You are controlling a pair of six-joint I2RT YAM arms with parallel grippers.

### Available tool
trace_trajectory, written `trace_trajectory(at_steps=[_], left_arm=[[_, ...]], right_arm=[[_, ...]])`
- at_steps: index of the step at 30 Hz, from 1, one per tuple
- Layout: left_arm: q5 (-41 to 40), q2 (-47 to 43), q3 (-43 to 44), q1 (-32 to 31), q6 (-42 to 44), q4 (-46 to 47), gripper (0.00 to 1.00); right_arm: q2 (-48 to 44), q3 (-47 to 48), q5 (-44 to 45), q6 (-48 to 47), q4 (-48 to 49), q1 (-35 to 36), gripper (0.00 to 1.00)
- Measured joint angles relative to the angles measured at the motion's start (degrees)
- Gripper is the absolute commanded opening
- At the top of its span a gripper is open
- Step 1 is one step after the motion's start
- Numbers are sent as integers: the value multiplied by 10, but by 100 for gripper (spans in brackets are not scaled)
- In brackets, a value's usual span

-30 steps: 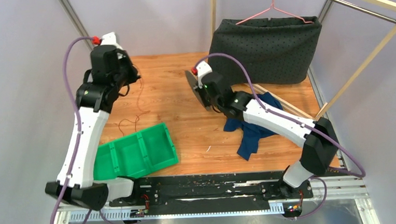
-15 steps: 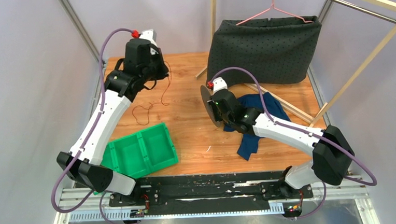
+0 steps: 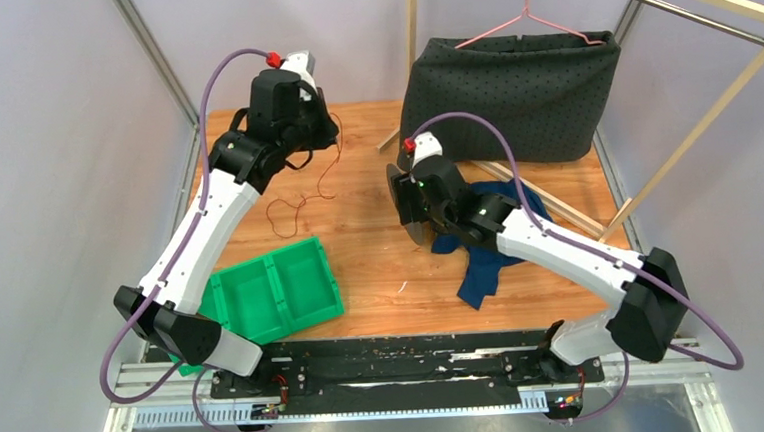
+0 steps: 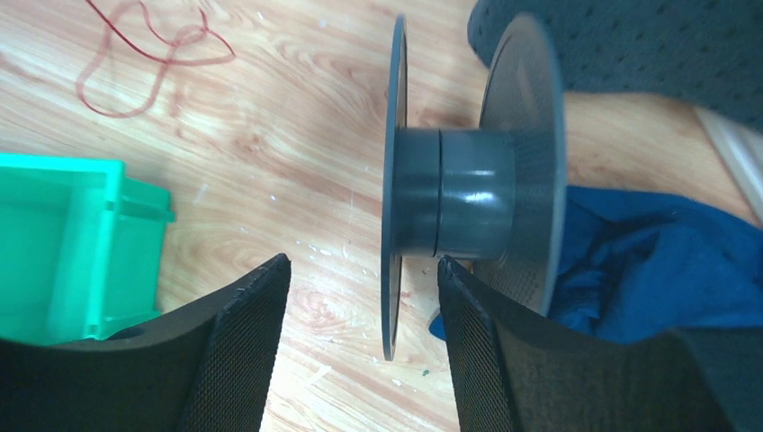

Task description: Wrap the cables

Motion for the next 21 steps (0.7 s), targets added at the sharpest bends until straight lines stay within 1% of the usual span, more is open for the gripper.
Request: trace_trajectory(at_steps=[5, 8, 11, 16, 21], left_arm=[[8, 1, 4, -6, -1, 5, 0], [-7, 1, 4, -7, -23, 8, 0], [-26, -1, -4, -7, -75, 28, 0], [-49, -5, -33, -28, -174, 71, 0], [-84, -13, -105, -70, -278, 146, 0]], right_arm=[[-55, 33, -1, -10, -24, 0, 70], [-92, 36, 7, -20, -27, 0, 71], [-108, 36, 32, -33, -27, -1, 72], [-100, 36, 42, -41, -34, -23, 74], [-101, 36, 30, -42, -48, -57, 79]])
